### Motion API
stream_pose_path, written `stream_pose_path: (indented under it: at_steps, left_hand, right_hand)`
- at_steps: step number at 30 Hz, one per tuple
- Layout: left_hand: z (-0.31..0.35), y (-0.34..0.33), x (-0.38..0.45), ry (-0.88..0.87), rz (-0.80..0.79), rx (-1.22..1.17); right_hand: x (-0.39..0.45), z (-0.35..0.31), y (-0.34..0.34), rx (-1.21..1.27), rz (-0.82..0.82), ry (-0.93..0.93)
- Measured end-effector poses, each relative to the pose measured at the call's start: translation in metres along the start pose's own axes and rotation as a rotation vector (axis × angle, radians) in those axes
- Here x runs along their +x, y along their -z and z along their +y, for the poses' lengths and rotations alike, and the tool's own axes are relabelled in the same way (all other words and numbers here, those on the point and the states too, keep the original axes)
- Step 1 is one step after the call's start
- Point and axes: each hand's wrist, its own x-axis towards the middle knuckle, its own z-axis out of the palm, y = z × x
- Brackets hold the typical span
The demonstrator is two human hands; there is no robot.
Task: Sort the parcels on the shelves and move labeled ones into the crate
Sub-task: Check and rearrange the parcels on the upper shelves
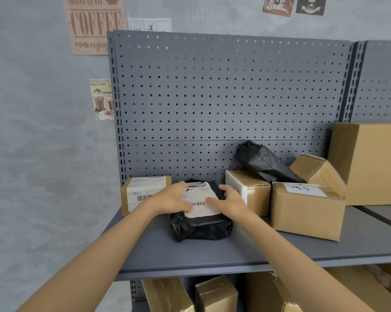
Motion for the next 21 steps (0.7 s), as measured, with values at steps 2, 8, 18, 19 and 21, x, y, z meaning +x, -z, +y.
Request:
stream_pose_path:
  at_steps: [2, 8, 18, 19, 21]
  left_hand:
    - [0.01, 0.005, 0.006, -0.023, 0.088, -0.001]
    - [0.046, 0.002, 0.035, -0.148, 0.229, -0.13]
    - [0.098, -0.055, 0.059, -0.26, 0.068, -0.25]
    - [0.103, -0.059, 0.059, -0.29, 0.086, -0.258]
    - [0.113, -0.064, 0.059, -0.34, 0.105, -0.243]
  right_hand:
    - [0.001, -0.01, 0.012, -0.014, 0.099, 0.105]
    - [-0.006, -0.029, 0.07, -0.097, 0.438, 0.349]
    - [-0.006, 0.022, 0.13, -0.311, 0.41, 0.143]
    - [-0.005, 0.026, 0.137, -0.323, 0.422, 0.124]
    - [-0.003, 0.034, 0.154, -0.368, 0.445, 0.06]
